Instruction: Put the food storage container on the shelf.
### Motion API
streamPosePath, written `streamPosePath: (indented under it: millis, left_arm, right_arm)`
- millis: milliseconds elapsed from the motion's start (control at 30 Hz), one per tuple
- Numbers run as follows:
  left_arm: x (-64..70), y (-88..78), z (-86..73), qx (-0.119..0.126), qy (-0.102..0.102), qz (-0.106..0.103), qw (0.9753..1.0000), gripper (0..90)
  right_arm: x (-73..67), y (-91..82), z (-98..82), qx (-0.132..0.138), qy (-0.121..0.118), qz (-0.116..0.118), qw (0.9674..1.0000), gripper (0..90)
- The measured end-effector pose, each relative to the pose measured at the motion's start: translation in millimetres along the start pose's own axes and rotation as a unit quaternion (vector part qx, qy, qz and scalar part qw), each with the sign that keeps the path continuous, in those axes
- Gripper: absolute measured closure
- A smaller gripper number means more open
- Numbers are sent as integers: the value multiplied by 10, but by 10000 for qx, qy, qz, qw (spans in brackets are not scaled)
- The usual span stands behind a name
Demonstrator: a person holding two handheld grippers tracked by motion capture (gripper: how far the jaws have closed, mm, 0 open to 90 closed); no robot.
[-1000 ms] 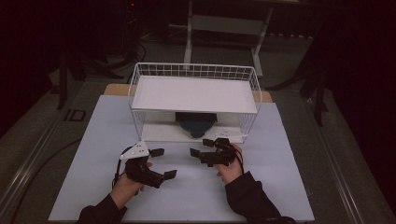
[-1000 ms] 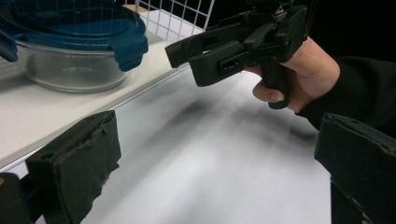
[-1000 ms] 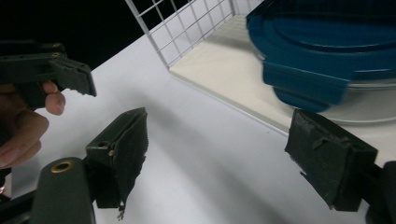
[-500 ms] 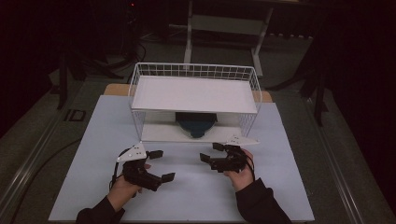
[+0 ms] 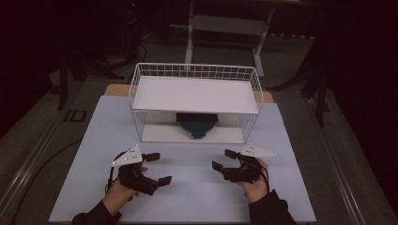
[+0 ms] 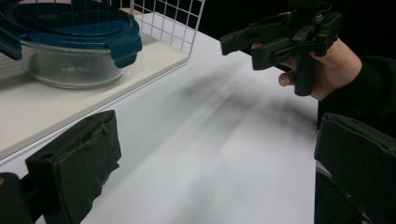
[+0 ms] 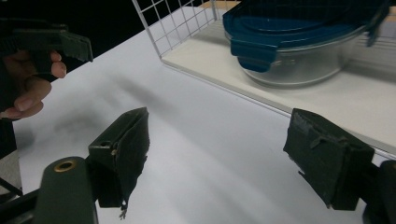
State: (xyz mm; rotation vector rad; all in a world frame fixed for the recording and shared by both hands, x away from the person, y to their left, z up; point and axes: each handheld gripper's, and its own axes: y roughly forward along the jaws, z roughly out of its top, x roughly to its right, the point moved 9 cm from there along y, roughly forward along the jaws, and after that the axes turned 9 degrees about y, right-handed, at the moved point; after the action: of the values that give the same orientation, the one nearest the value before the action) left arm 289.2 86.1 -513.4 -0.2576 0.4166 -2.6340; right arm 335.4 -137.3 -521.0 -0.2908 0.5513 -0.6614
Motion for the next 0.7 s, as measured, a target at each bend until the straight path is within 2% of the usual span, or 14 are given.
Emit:
streamPosePath:
  millis: [100,200,400,700]
  left_arm:
    - [-3,-29,-10,4,4,26,10000,4]
    - [-5,-55,-20,2,18,52,10000,4]
    - [-2,-87,-55,-21,3,80,10000,4]
    - [13,-92,-92,-56,6,70,10000,4]
  right_arm:
    - [16,-70,-13,44,44,-35,10000,212]
    - [49,-219,-52,139,57,-114,9998,212]
    - [92,-420,-142,199,-25,-273,9994,212]
    - [168,-541,-279,144,-34,-339,9993,210]
